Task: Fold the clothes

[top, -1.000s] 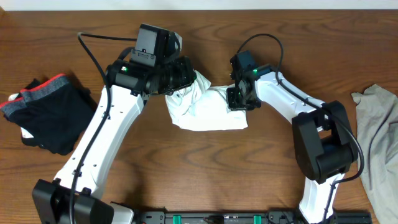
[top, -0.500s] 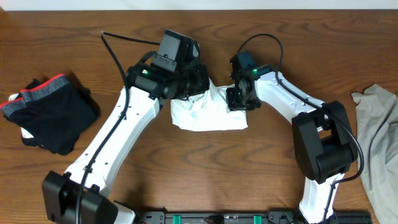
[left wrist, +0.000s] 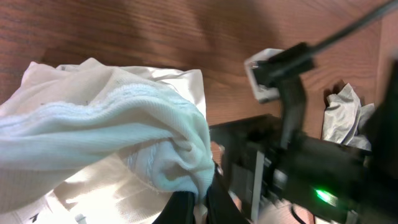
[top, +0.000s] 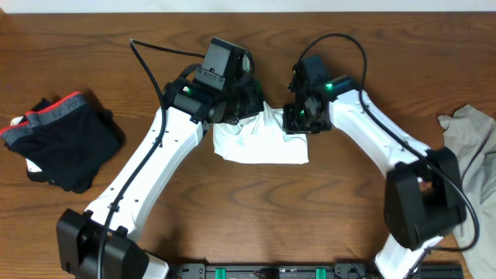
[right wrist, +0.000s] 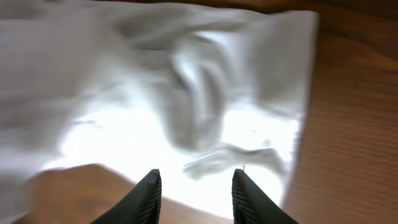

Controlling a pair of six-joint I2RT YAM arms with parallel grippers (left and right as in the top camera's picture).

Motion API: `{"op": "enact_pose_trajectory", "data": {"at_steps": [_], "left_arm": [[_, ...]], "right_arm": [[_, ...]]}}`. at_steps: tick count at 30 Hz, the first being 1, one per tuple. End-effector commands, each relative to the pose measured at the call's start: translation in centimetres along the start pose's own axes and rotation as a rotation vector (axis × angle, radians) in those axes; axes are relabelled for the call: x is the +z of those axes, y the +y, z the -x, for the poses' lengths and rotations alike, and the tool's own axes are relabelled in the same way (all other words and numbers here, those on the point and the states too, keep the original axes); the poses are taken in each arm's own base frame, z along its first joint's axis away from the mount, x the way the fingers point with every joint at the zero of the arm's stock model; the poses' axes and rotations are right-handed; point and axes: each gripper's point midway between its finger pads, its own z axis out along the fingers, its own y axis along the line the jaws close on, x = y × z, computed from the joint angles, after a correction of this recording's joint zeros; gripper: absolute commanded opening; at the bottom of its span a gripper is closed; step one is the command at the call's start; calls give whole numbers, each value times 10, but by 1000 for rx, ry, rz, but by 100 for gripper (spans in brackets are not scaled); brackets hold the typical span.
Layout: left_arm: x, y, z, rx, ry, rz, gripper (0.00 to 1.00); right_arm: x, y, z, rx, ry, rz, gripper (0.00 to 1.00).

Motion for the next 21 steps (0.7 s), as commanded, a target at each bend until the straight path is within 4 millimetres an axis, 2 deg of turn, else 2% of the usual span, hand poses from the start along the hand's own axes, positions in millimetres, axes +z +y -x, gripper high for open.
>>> {"op": "enact_pose_trajectory", "data": {"at_steps": [1,8,13,21], "left_arm": [[2,-1,4,-1,-11,7,6],[2,-1,4,-1,-10,6,6],[2,-2,3,-7,-8,5,6],[5,-11,-6,14,11,-7,6]], "right_arm": [[-8,40,-10,-39,43,169,35],[-9,56,-6,-28,40,254,35],[-9,58,-1,0,24,262,35],[-11,65,16,59,-37,290,35]]}}
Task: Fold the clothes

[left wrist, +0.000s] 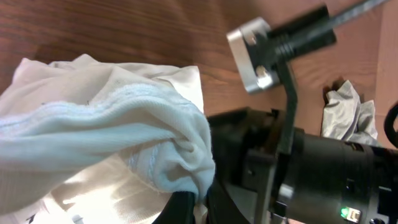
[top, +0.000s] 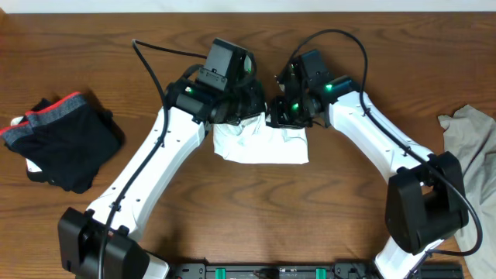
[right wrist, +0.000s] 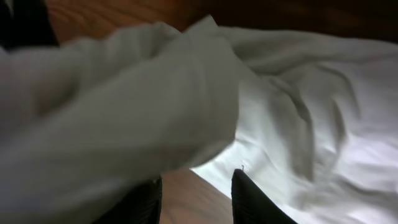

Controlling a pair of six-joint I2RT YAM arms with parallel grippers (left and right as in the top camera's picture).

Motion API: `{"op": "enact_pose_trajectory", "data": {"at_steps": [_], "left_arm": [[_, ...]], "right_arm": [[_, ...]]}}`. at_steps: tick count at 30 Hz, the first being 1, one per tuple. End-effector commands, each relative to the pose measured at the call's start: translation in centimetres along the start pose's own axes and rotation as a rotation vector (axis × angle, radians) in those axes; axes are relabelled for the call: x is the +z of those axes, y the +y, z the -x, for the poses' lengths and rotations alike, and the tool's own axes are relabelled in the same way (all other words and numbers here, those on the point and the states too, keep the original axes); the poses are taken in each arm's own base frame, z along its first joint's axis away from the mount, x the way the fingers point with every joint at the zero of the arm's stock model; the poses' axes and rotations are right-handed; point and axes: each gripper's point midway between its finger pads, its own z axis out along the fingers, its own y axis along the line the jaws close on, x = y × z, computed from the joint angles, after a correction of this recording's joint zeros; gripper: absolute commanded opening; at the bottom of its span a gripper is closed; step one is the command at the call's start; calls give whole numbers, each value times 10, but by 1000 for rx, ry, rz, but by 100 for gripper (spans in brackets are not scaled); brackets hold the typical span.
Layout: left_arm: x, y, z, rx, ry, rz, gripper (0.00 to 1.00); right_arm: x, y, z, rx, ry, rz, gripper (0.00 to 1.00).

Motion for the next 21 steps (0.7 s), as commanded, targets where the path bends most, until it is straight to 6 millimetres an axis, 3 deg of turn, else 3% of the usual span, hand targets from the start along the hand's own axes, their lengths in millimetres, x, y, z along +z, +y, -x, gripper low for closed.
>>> {"op": "enact_pose_trajectory", "data": {"at_steps": [1,10,16,21], "left_arm": [[2,-8,-2,10,2,-4,6],[3,-6,-9,9,23,8,6],[3,-2,-15,1,46,26,6],[3,-2,-15,2,47,27,8]], "right_arm": [[0,9,5,47,-14,28,35],[-2,-13,28,102,-136,-100,35],[-6,-8,52,69,-241,-92,36],[-7,-3,60,76,-273,-70,37]]}}
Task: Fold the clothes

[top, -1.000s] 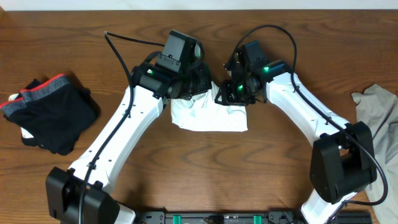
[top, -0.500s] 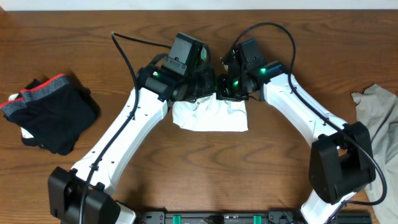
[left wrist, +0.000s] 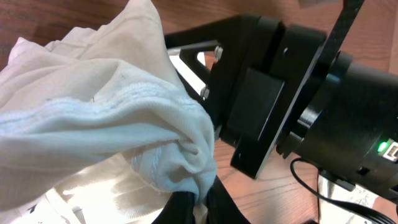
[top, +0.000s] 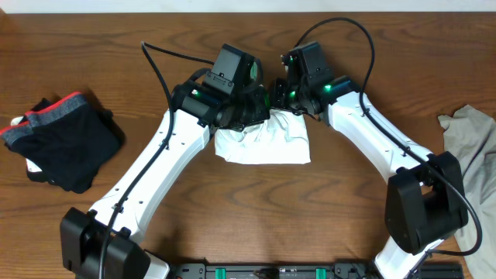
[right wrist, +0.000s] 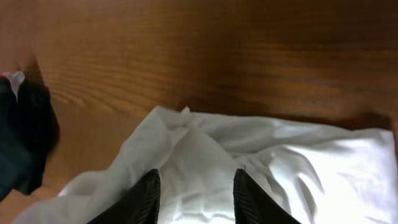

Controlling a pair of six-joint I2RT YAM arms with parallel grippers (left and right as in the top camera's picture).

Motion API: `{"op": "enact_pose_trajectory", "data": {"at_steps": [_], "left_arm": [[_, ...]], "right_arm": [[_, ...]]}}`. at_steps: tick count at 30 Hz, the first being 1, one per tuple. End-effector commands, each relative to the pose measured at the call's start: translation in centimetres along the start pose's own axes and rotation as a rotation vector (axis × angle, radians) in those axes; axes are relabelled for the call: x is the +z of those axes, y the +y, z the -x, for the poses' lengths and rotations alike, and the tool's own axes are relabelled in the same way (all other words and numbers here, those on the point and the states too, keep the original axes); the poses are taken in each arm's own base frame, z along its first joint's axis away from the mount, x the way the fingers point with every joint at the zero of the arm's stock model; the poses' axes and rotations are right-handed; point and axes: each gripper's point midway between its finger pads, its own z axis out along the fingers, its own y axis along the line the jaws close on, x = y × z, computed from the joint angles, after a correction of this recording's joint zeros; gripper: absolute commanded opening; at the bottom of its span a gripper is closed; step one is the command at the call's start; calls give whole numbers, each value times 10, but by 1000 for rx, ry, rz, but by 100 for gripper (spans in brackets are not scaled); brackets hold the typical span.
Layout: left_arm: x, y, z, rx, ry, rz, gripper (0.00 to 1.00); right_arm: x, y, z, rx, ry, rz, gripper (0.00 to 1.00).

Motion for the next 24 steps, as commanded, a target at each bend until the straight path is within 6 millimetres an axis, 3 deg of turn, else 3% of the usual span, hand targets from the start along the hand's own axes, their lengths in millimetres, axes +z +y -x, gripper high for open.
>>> {"op": "enact_pose_trajectory", "data": {"at_steps": [1,13,19,24], "left_arm": [[0,-2,1,-5,-3,2,10],[21,-8,-10,20,41,11,15],[26,-19,-14,57,40,-10,15],[22,-10,-6,124,25,2,15]], "right_arm": [[0,2,6,19,-25,-5,37],[-1,-1,12,25,-39,-2,37],[-10,-36,28,16,-77,-87,39],[-22,-76,24,71,-10,-143,41]]}}
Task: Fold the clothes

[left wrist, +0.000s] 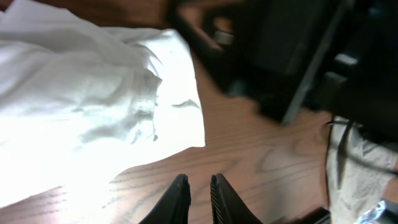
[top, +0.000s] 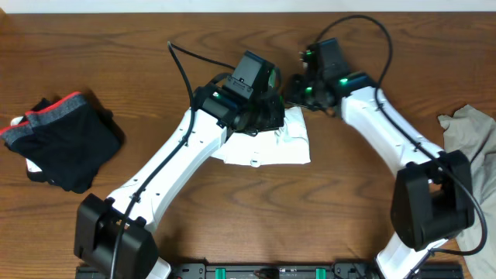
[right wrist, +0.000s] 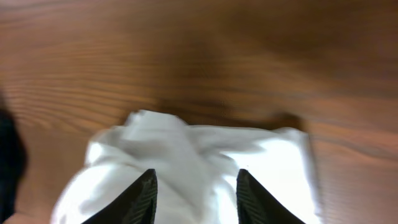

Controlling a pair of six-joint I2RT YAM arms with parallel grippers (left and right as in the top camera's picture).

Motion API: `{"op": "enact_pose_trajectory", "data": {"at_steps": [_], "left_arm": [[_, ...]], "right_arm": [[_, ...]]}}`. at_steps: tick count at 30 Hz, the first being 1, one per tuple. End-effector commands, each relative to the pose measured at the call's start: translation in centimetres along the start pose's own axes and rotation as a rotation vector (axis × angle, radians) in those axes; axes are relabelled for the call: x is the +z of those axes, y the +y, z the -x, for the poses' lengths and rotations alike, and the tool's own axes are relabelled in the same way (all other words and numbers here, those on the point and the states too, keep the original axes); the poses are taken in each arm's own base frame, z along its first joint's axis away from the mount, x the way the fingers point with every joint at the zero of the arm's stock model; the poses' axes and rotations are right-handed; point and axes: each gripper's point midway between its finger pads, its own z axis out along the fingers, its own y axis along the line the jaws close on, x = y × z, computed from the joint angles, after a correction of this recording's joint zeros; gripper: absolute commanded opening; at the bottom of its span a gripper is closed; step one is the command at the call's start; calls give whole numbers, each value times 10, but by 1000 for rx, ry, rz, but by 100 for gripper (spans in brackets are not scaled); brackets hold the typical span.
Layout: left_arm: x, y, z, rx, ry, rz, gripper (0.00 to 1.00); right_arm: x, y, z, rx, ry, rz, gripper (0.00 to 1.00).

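Observation:
A white garment lies flattened in a rough rectangle at the table's middle, with small wrinkles on its right part. My left gripper hovers over the garment's right side. In the left wrist view its fingers stand a narrow gap apart over bare wood just past the cloth's edge, holding nothing. My right gripper is at the garment's far right corner. It is wide open above the white cloth and grips nothing.
Dark shorts with a red waistband lie at the left. A grey-beige garment is heaped at the right edge and also shows in the left wrist view. The right arm's black body sits close beside my left gripper.
My left gripper was shut on a raised bunch of the white cloth. Now the cloth lies flat and the gripper is free of it, further right. The right gripper has drawn back toward the far right.
My left gripper held a bunched fold of the white garment above its far edge, while the open right gripper hovered over the cloth. The right gripper then came up against that bunch. Both shifted right, and now the fold lies laid down and released.

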Motion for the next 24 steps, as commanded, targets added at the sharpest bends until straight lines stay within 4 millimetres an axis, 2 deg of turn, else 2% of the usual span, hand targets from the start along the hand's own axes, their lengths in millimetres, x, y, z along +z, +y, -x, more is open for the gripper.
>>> {"op": "enact_pose_trajectory", "data": {"at_steps": [1,3,7,9,12,17,24], "left_arm": [[-8,11,13,44,-32,20,15],[-15,31,21,15,-55,80,15],[-33,87,36,-48,-97,243,16],[-41,108,39,-79,-93,282,16],[-51,131,41,-143,-84,315,16],[-60,151,41,-197,-80,340,16],[-61,153,40,-202,-73,345,16]], "right_arm": [[-7,-26,6,-2,28,-20,41],[-12,-26,-2,-22,91,44,43],[-24,-3,-31,-94,238,253,53],[-26,0,-46,-134,293,266,63],[-23,5,-65,-166,344,261,68],[-7,23,-89,-202,382,275,72],[27,36,-116,-194,441,274,68]]}}
